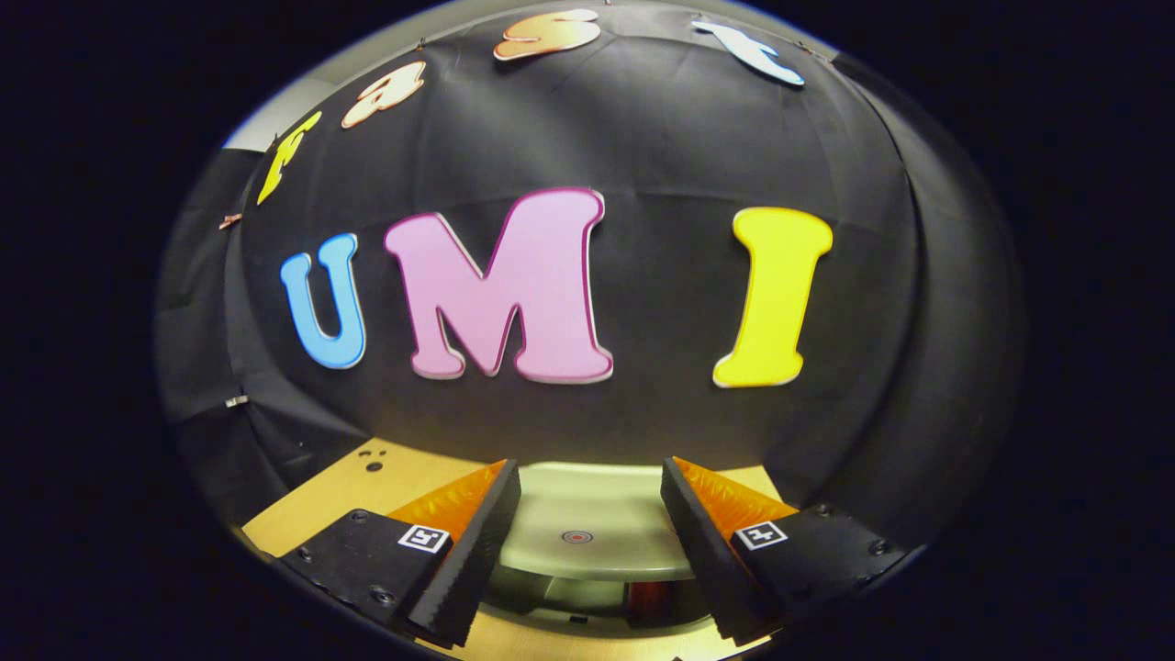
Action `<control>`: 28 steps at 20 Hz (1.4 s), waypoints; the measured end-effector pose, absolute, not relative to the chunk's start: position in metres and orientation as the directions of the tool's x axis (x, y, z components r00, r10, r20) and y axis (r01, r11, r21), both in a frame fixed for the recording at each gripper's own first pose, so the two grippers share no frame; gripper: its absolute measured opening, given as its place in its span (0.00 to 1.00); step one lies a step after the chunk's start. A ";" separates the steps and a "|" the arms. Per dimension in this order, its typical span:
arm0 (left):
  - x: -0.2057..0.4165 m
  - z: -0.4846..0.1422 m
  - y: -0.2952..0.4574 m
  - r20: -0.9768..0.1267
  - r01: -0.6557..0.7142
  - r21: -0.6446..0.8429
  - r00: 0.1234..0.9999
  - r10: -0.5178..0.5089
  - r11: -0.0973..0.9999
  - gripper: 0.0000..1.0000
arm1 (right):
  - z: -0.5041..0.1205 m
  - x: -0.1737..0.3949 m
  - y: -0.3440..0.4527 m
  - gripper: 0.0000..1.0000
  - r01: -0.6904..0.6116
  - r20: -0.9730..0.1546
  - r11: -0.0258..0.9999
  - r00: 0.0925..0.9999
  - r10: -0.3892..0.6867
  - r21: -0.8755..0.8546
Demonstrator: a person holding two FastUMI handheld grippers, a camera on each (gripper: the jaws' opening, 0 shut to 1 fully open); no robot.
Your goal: Press the lid of the desktop garbage bin to open it, pick up the crumpled paper on the desktop and throw it into the bin, then pick up the pop can on the desktop and drop it into the bin, and finally close the garbage bin lid.
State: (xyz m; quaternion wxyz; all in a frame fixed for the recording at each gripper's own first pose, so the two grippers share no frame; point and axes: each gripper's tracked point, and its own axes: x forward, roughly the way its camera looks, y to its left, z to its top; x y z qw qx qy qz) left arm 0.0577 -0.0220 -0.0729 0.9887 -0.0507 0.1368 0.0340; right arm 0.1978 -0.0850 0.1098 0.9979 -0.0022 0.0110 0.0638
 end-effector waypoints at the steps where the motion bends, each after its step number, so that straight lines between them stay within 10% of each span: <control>1: 0.060 -0.073 -0.027 -0.277 -0.070 -0.083 0.960 0.044 0.994 0.96 | 0.098 0.197 -0.086 0.97 -0.131 -0.041 0.991 0.990 0.131 0.004; 28: 0.064 -0.080 -0.062 -0.292 -0.022 -0.079 0.956 -0.002 0.997 0.96 | 0.049 0.189 -0.089 0.99 -0.117 0.027 0.990 0.992 0.119 -0.084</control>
